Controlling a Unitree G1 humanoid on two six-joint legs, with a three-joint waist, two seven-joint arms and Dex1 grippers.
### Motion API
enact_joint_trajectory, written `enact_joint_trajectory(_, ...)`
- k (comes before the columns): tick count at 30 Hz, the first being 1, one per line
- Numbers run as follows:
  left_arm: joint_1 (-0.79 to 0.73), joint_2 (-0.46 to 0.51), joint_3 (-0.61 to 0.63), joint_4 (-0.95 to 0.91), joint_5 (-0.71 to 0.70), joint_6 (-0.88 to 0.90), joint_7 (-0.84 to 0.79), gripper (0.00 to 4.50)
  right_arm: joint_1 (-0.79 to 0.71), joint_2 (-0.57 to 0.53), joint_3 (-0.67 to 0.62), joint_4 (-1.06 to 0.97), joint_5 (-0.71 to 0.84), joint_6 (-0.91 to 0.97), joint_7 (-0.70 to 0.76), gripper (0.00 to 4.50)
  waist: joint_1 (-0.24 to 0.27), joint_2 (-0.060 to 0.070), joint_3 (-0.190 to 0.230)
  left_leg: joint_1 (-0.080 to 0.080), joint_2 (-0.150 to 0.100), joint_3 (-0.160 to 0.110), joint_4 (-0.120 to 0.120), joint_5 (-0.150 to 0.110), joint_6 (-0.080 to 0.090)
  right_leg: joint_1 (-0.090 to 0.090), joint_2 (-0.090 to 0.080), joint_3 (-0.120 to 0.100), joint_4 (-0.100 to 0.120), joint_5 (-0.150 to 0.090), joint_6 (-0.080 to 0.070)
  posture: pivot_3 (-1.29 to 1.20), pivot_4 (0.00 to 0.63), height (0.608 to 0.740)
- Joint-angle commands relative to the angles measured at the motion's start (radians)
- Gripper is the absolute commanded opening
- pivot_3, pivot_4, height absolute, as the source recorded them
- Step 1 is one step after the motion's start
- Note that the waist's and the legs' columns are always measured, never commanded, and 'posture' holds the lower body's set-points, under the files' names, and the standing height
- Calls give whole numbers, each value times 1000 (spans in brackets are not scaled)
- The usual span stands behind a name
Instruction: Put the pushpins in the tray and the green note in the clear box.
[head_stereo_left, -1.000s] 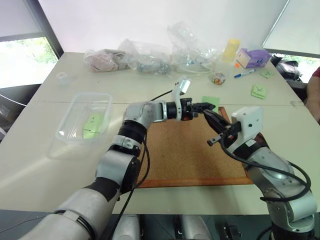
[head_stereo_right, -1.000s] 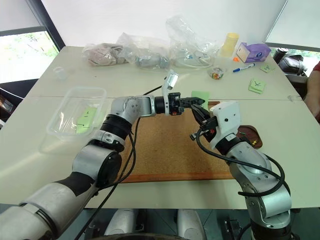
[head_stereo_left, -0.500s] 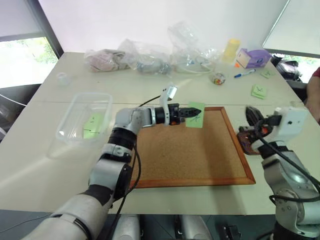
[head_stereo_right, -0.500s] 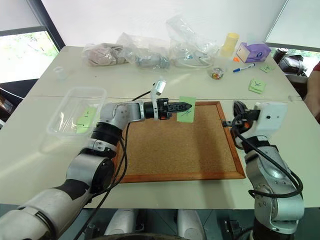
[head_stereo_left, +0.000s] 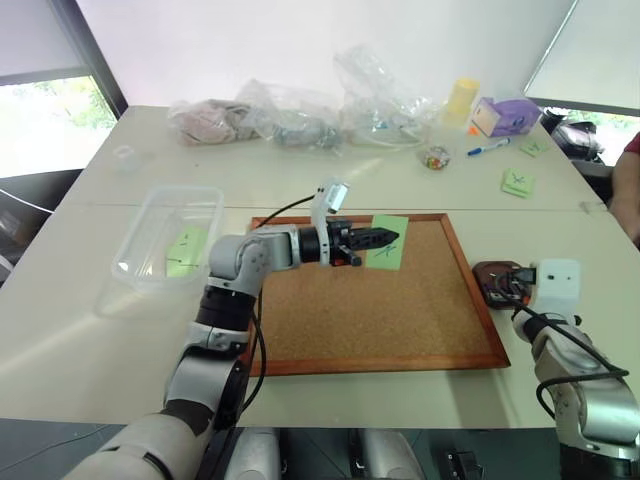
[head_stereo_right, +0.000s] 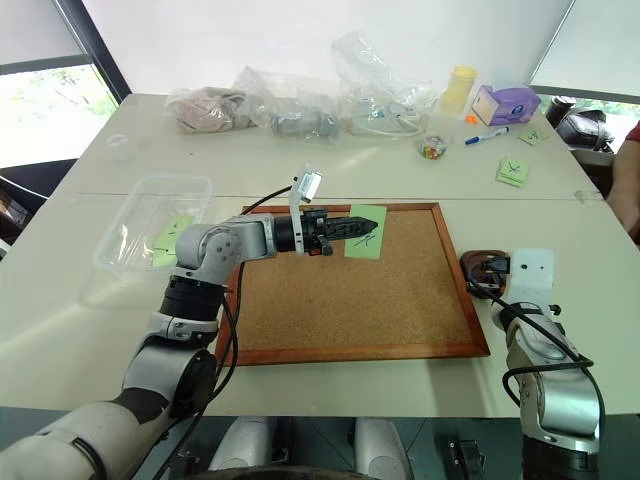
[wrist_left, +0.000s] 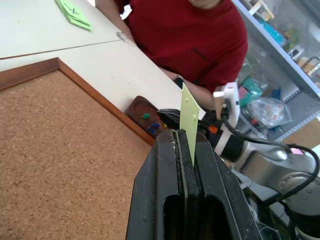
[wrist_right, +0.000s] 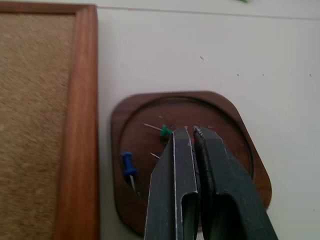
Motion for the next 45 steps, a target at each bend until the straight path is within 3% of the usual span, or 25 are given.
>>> enact_joint_trajectory(1,-9,9,-6,-25,-18,-8,0,2,-17,-10,-11,13,-21,-18,3,286,0,0,0,0,0,0,0,0,0,0,0,0,0,0,0,0,150,737)
enact_joint_trajectory(3,-12,13,-6,-22,-21,-10,0,0,-22,-7,-17,20,-24,-18,2,991,1,0,0,0,0,0,0,0,0,0,0,0,0,0,0,0,150,737)
enact_joint_trajectory(9,-15,15,-14,-15,-22,-20,1,0,-31,17,-38,15,-21,-19,-20,4160,0,0,0,0,-1,-1,0,0,0,0,0,0,0,0,0,0,150,737)
enact_joint_trajectory(10,-14,15,-15,-16,-22,-21,1,0,-36,29,-48,11,-14,-16,-29,4450,0,0,0,0,-1,-1,0,0,0,0,0,0,0,0,0,0,150,737)
enact_joint_trajectory(19,-9,16,-14,-20,-24,-21,4,0,-73,109,-132,-24,63,-39,-45,4450,0,0,0,0,-1,-1,0,0,0,0,0,0,0,0,0,0,150,737)
enact_joint_trajectory(27,-7,15,-11,-24,-26,-23,10,0,-106,174,-235,-72,234,-11,-61,4450,0,0,0,0,-1,-1,0,0,0,0,0,0,0,0,0,0,150,737)
enact_joint_trajectory(37,-15,40,14,-32,-38,-19,14,0,-44,108,-196,-93,197,-18,-55,4450,-1,0,0,0,-1,-2,0,0,0,1,0,0,0,0,0,0,150,737)
enact_joint_trajectory(40,-28,80,44,-47,-39,-23,24,0,-23,68,-143,-158,208,-35,18,4450,-5,2,0,0,-1,-3,0,0,0,1,0,0,0,0,0,0,150,737)
enact_joint_trajectory(45,-87,247,125,-117,-34,-22,60,0,-25,-4,-37,-355,383,23,189,4450,-7,2,1,0,-3,-12,-1,0,0,0,4,2,1,0,1,0,150,737)
